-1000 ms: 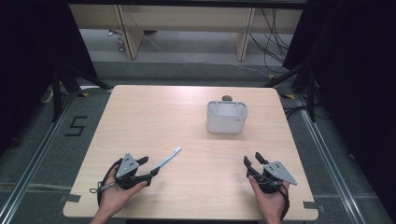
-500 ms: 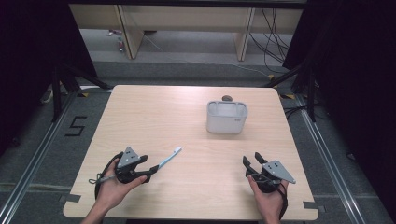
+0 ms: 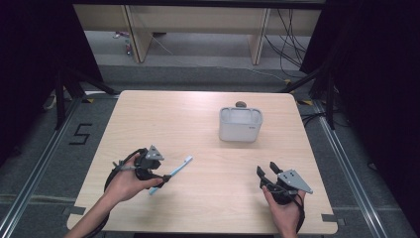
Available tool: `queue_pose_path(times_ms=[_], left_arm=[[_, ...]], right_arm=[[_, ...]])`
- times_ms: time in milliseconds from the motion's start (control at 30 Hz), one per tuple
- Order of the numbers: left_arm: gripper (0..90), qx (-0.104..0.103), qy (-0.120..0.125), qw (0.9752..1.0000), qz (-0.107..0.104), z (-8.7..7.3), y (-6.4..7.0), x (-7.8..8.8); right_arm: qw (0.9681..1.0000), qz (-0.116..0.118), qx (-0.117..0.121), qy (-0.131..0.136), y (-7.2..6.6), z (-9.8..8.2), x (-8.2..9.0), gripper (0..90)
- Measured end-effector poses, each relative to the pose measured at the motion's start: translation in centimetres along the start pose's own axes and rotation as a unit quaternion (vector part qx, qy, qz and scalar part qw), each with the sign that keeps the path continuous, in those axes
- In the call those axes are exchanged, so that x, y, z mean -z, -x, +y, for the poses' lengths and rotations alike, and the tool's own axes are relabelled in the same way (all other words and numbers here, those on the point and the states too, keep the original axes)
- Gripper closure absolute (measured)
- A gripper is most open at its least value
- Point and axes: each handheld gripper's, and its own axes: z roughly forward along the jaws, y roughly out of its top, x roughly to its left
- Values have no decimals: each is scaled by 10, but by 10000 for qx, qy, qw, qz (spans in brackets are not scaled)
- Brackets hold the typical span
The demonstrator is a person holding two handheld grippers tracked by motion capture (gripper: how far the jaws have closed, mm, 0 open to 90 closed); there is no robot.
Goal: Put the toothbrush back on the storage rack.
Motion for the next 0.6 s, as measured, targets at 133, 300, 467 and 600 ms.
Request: queue_pose_path(times_ms=[133, 300, 467, 600], left_arm=[[402, -32, -375, 9992, -92, 15, -4, -3], [398, 7, -787, 9966, -251, 28, -11, -13], [399, -68, -996, 9945, -308, 34, -15, -16], [412, -7, -1243, 9918, -301, 39, -17, -21]], right_arm=[[10000, -1, -16, 36, 0, 0, 0, 465], [9998, -32, -181, -4, -3, 0, 1, 466], [10000, -10, -85, 17, -1, 0, 1, 464], [10000, -26, 6, 60, 1, 0, 0, 463]])
